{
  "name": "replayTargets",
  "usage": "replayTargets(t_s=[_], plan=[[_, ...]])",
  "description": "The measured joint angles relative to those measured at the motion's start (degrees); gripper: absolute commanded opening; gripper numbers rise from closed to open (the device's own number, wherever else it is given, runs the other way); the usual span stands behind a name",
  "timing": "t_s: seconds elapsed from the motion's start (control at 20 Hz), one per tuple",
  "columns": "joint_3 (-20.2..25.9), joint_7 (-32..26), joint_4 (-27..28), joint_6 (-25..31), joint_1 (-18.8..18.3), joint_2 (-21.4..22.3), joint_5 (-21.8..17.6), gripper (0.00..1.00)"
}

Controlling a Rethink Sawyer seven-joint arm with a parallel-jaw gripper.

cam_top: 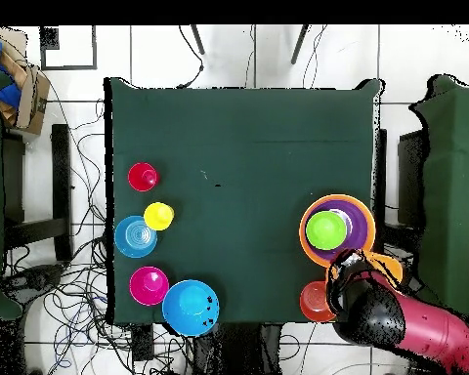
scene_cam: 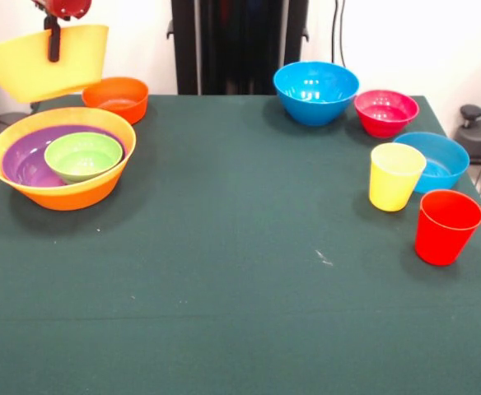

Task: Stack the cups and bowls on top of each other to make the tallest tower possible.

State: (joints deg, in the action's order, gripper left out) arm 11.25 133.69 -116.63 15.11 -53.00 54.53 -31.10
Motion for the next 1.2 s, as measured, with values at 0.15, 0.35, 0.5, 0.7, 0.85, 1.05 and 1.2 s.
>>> replayTargets(t_s=[0.15, 0.35, 0.5, 0.7, 0.85, 1.05, 1.2], plan=[[0.18, 0.00, 0.13, -0.01, 0.00, -0.21, -0.15, 0.00], [0.46, 0.00, 0.26, -0.01, 0.00, -0.34, -0.25, 0.00], [0.50, 0.00, 0.28, 0.00, 0.01, -0.35, -0.26, 0.00], [0.51, 0.00, 0.48, -0.01, 0.01, -0.35, -0.25, 0.00], [0.51, 0.00, 0.64, -0.01, 0.01, -0.35, -0.25, 0.00], [0.51, 0.00, 0.74, -0.01, 0.05, -0.35, -0.26, 0.00], [0.51, 0.00, 0.76, -0.01, 0.17, -0.35, -0.26, 0.00]])
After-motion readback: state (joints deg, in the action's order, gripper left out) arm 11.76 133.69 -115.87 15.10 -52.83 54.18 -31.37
